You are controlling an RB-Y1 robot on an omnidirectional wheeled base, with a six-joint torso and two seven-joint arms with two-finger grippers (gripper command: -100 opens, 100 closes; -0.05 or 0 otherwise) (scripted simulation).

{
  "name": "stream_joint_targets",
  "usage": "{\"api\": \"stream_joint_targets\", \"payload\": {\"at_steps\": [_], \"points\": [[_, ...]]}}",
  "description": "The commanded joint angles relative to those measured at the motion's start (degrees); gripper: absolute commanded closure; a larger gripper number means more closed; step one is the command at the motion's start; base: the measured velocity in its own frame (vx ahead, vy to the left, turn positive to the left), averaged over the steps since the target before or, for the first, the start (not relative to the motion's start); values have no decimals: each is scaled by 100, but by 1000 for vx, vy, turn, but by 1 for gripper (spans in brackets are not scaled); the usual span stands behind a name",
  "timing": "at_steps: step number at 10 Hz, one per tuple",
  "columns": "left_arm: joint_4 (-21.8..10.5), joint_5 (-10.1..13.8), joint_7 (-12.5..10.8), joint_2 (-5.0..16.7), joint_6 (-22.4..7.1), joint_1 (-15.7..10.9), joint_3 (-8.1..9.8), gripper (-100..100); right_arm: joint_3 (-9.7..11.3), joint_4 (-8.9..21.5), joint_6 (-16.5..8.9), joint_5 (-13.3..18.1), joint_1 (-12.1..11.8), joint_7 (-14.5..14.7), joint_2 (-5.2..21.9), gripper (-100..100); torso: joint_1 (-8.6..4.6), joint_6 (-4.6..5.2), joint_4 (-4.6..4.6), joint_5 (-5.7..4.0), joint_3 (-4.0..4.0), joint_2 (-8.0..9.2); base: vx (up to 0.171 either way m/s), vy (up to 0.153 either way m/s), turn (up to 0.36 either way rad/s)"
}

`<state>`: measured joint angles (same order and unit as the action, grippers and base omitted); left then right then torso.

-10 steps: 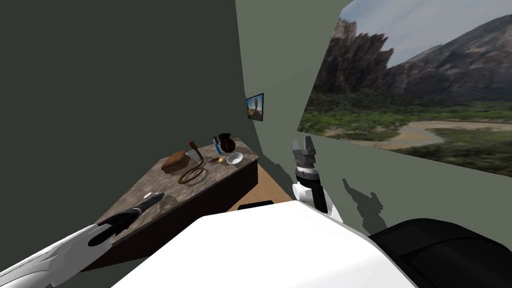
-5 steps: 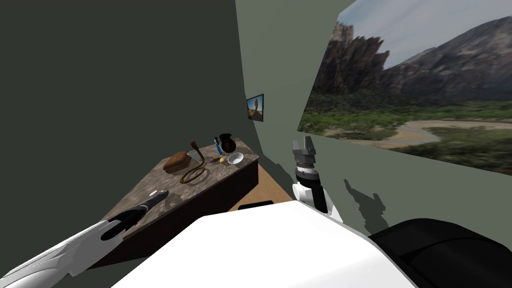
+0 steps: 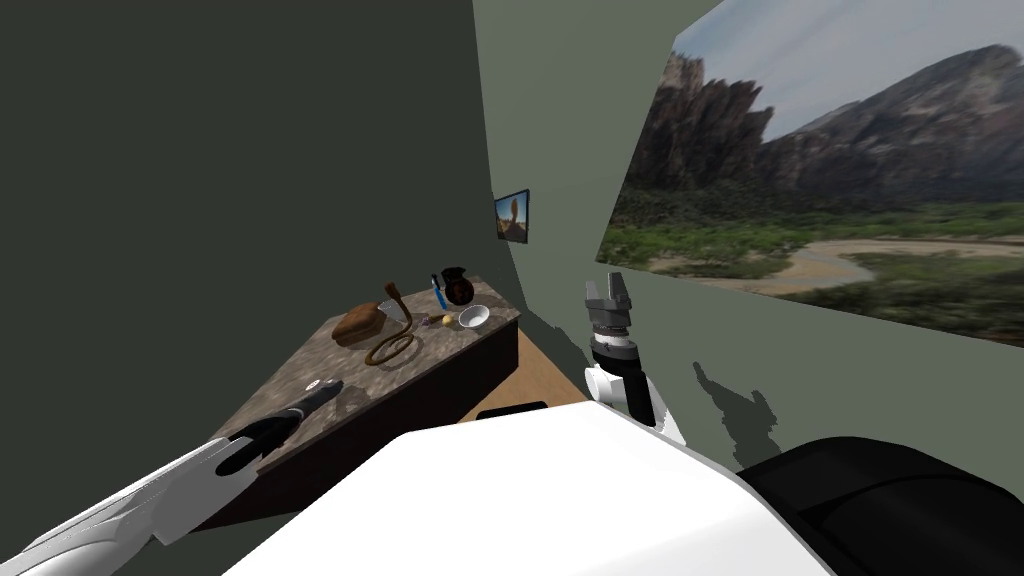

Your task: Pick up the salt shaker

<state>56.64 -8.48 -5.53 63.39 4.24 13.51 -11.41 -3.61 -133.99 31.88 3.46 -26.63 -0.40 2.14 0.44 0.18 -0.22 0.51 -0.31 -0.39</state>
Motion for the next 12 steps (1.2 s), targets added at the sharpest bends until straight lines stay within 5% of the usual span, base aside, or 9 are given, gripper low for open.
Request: {"api": "stream_joint_targets", "payload": {"at_steps": [1, 4, 6, 7, 11, 12], "points": [[286, 117, 218, -96, -286, 286, 286, 100, 0, 0, 0, 0, 0, 0, 0, 0, 0, 0, 0, 0, 0, 0, -21, 44, -61], [892, 117, 218, -96, -556, 466, 326, 100, -1, 0, 0, 0, 0, 0, 1, 0, 28, -10, 0, 2, 3, 6, -7, 54, 4], [927, 117, 218, -96, -556, 466, 326, 100, 0, 0, 0, 0, 0, 0, 0, 0, 5, 7, -1, 4, -3, -5, 0, -5, -7], [1121, 242, 414, -176, -816, 699, 574, 100, 0, 0, 0, 0, 0, 0, 0, 0, 1, 6, 0, 4, -3, -6, -13, 50, -43], [1760, 242, 414, -176, -1124, 901, 618, 100, 0, 0, 0, 0, 0, 0, 0, 0, 18, 2, 0, 6, 0, 0, -9, 39, -2], [1954, 367, 610, -256, -1398, 1198, 909, 100, 0, 0, 0, 0, 0, 0, 0, 0, 6, 6, 2, 4, -1, -3, -15, 54, -64]]}}
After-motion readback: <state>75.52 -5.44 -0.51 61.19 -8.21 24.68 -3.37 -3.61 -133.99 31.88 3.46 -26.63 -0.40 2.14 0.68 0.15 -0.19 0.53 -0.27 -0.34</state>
